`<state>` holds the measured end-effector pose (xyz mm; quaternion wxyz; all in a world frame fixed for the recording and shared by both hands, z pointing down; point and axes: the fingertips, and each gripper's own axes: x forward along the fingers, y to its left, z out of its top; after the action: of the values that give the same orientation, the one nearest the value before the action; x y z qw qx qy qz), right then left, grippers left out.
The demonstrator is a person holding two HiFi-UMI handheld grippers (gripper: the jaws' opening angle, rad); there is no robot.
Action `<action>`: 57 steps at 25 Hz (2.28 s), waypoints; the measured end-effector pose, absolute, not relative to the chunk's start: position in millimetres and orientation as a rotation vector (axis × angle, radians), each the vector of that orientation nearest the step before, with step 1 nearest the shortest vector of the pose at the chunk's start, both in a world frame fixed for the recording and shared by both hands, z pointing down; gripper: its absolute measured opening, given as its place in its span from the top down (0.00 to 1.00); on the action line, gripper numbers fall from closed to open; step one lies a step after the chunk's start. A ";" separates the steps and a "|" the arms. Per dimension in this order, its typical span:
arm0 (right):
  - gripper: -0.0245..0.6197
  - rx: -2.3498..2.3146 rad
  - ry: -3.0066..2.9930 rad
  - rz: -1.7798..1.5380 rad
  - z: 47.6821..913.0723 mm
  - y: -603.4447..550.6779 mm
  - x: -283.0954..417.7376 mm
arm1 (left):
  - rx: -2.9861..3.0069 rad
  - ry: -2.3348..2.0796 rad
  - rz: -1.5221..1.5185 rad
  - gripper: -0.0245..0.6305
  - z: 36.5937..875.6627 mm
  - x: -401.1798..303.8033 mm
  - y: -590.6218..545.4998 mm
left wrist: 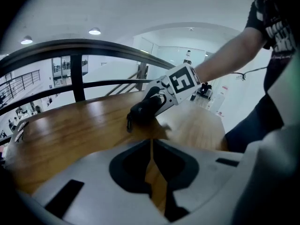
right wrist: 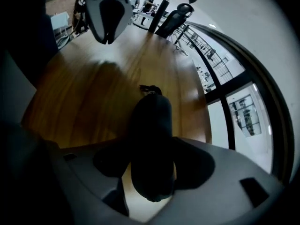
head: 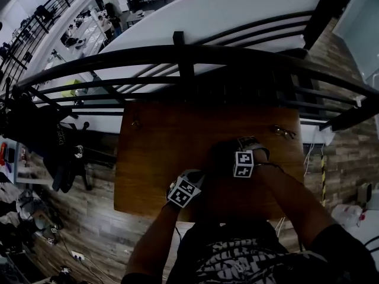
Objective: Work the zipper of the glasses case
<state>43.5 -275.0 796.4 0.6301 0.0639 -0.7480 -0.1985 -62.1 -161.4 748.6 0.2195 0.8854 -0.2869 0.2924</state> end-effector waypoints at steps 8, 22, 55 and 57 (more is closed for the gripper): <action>0.57 0.139 -2.179 0.210 696.6 -219.1 11.7 | 2.521 -0.780 0.536 0.87 681.4 -63.6 -163.5; 0.57 0.096 -2.430 0.358 538.1 -153.8 21.4 | 2.751 -0.495 0.045 0.64 525.7 -27.6 -167.1; 0.57 -0.740 -2.606 0.116 466.2 -21.0 82.8 | 2.944 -0.629 0.132 0.55 418.5 112.4 -41.6; 0.57 -0.715 -2.606 0.105 469.0 -25.0 84.0 | 2.960 -0.655 0.143 0.55 419.8 111.6 -43.6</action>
<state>84.0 -25.0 469.0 0.2168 -0.2581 -0.9407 0.0377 111.6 -43.6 419.8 0.0533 0.9739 -0.2156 0.0470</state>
